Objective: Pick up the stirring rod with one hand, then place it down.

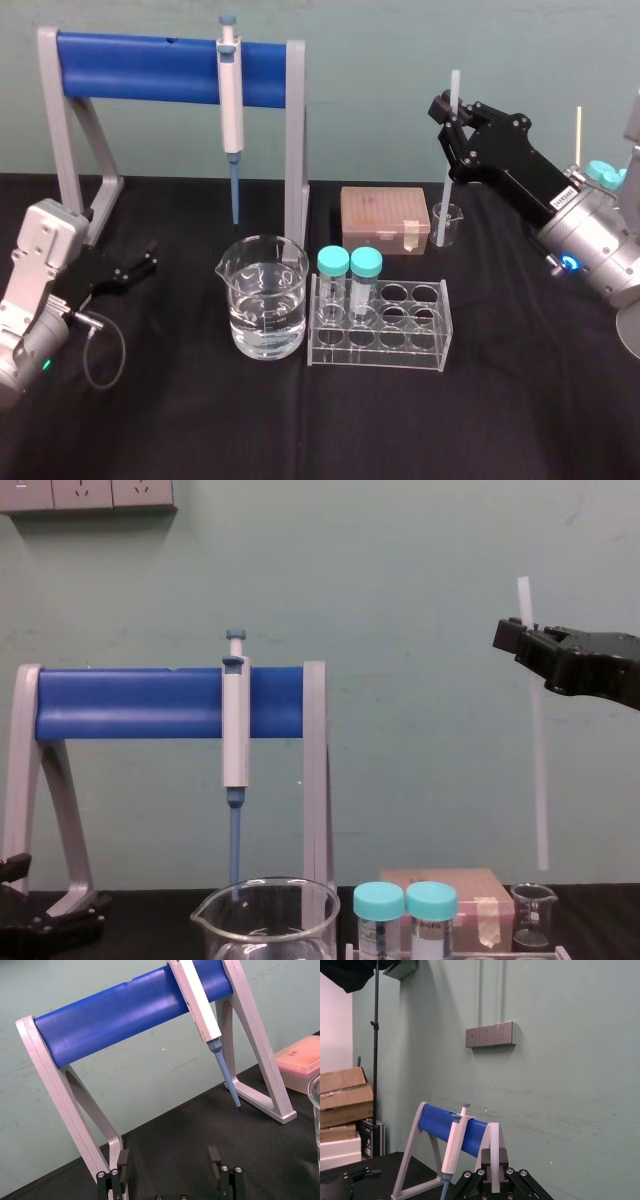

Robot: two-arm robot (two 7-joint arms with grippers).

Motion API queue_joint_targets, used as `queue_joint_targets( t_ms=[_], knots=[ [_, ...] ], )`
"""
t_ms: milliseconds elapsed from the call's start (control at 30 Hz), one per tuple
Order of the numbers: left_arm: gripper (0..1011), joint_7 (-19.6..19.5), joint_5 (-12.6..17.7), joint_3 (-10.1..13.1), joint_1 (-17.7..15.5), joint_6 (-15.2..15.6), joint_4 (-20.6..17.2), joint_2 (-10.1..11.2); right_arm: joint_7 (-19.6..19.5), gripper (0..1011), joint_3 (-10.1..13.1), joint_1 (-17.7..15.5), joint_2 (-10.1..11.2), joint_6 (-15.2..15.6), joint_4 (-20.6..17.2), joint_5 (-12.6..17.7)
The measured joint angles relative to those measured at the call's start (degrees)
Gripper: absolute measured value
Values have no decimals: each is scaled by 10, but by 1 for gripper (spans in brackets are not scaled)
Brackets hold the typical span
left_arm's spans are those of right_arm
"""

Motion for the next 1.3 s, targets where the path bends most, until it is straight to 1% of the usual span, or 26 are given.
queue_joint_targets(
  t_ms=[1300],
  knots=[
    [1000,0,0,0,0,0,0,0,1,80,0,-5,2,0,-3,2]
  ],
)
